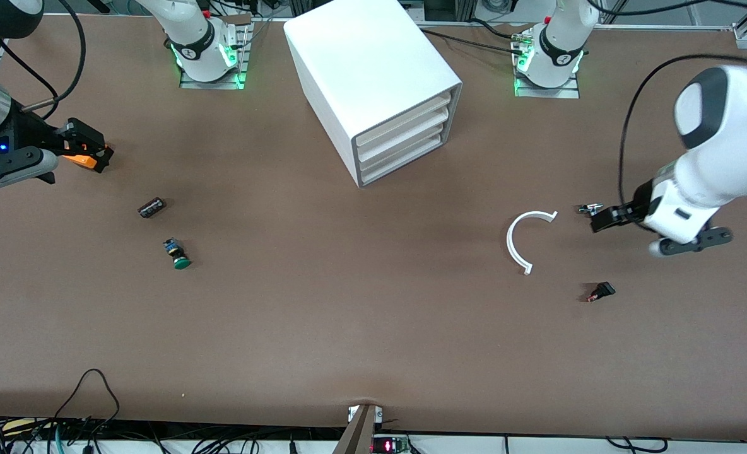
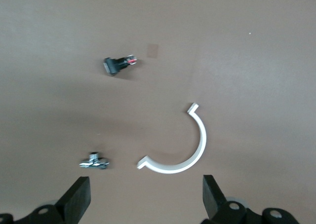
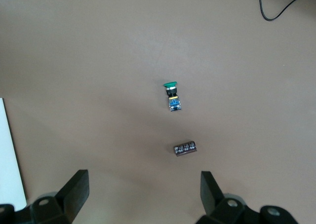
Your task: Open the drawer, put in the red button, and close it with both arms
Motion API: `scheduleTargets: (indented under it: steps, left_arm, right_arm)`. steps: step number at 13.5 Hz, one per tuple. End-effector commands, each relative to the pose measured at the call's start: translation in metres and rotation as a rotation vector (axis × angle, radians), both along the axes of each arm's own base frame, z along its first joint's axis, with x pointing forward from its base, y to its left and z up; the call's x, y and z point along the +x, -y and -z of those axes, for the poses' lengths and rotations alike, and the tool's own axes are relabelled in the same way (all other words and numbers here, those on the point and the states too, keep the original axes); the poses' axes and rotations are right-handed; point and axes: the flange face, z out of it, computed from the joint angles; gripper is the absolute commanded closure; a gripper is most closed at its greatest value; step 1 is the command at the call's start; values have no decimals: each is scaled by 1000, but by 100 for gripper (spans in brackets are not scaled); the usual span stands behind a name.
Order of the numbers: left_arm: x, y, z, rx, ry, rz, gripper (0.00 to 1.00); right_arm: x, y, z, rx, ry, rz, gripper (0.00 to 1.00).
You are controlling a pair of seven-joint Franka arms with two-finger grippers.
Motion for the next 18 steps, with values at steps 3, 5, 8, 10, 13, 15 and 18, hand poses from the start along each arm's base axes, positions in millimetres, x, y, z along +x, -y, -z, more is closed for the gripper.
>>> scheduleTargets:
  steps: [3,5,8,10,13,15,18]
  left_arm:
    - [-36,-15,-88,12,8,68,0]
    - [-48,-12,-120,13,-13,73,0]
    - [-57,-40,-130,8,-16,77,0]
    - [-83,-36,-156,15,-56,84,0]
    - [-85,-29,-173,19,-38,76,0]
    - [-82,-19,-176,20,-13,57,0]
    - [-76,-28,-180,20,43,53,0]
  right_arm:
    - [3,1,-4,3,15,7,0]
    - [4,1,-6,4,30,7,0]
    - [7,0,-6,5,41,6,0]
    - [7,1,-5,4,39,7,0]
    - [10,6,-2,5,42,15,0]
    - [10,8,-3,5,45,19,0]
    - [11,8,-3,14,49,22,0]
